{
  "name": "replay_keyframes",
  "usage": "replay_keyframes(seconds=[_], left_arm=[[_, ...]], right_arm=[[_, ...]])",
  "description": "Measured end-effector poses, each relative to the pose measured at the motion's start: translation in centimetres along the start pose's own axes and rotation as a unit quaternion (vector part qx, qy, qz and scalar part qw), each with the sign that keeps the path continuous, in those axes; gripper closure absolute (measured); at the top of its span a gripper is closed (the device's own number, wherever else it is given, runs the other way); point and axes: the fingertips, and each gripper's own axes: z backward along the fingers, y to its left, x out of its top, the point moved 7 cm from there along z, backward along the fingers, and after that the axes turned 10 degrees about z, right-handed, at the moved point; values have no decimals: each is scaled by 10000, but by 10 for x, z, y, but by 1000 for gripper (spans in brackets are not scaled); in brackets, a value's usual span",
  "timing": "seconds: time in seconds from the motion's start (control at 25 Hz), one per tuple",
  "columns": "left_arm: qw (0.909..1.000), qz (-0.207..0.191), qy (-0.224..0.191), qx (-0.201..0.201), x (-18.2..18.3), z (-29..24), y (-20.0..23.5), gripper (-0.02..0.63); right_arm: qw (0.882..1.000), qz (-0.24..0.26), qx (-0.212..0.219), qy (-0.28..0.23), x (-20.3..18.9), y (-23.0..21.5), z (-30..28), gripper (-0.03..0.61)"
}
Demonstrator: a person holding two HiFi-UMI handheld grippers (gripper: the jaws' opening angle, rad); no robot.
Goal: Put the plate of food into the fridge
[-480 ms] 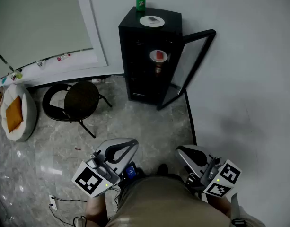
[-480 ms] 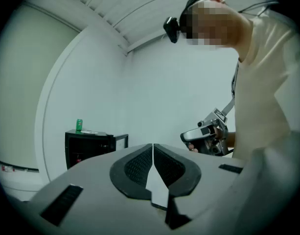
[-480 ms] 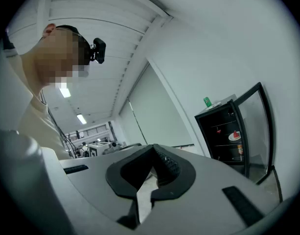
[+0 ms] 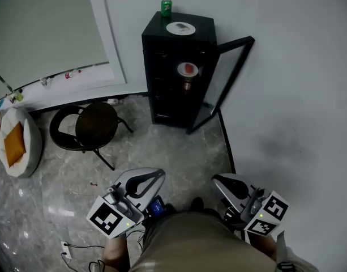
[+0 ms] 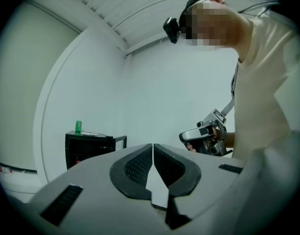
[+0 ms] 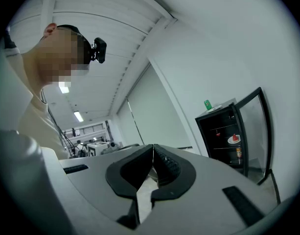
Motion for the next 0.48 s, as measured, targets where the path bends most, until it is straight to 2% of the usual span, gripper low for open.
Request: replay_keyframes(seconds=[0.36,0.48], left_arm=[[9999,-46,-135,-10,0,28,9,597],[9998,-26,-173,-23,0,35,11,597]], right_arm=[[9964,755,-327,211,-1,16,-11,557],[9956,818,-364,264,-1,20,-14,557]])
